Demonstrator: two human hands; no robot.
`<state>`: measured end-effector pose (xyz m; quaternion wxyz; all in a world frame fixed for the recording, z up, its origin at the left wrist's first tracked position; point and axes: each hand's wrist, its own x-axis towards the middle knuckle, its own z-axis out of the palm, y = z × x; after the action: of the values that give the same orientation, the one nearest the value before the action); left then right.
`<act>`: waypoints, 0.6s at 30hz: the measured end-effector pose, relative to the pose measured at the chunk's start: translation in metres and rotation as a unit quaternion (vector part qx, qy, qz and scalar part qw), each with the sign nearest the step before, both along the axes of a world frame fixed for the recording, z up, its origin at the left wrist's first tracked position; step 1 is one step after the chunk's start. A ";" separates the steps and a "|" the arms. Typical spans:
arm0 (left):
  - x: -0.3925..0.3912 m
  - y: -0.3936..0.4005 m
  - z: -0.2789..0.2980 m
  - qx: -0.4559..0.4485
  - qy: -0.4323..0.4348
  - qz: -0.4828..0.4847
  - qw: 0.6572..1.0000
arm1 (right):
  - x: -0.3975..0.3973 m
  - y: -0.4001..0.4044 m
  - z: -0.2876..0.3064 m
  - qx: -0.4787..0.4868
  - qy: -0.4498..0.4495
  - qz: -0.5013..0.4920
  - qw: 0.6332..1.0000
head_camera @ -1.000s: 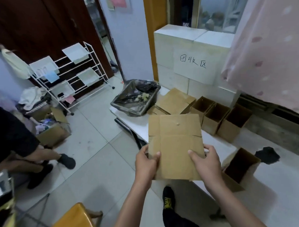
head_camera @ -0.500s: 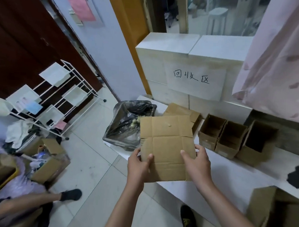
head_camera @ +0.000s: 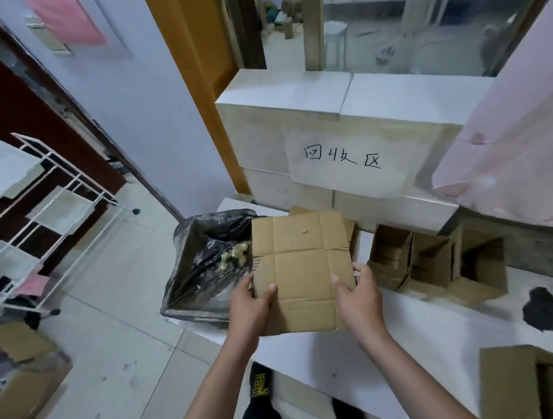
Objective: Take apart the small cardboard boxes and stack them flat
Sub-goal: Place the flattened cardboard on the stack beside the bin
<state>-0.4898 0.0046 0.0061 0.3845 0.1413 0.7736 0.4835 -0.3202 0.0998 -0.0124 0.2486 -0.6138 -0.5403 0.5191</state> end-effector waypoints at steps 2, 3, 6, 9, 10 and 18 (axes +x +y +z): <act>-0.025 0.010 -0.004 0.003 -0.006 -0.038 0.999 | -0.016 -0.001 0.001 0.005 -0.012 -0.034 0.999; -0.039 0.014 -0.004 0.006 -0.006 -0.058 0.998 | -0.025 -0.004 0.002 0.010 -0.017 -0.050 0.999; -0.080 0.022 -0.004 0.002 -0.009 -0.112 0.994 | -0.059 -0.013 0.010 0.011 -0.028 -0.086 0.996; -0.111 0.027 -0.006 0.004 -0.026 -0.157 0.987 | -0.085 -0.023 0.015 0.008 -0.032 -0.121 0.992; -0.120 0.029 -0.005 0.004 -0.028 -0.174 0.984 | -0.093 -0.025 0.017 0.007 -0.032 -0.135 0.990; -0.145 0.058 -0.011 -0.004 -0.036 -0.271 0.962 | -0.110 -0.028 0.011 0.000 -0.066 -0.205 0.976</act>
<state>-0.6352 0.0626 -0.0050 0.5291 0.3271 0.6938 0.3629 -0.4304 0.0715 -0.0017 0.3136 -0.7448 -0.4180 0.4150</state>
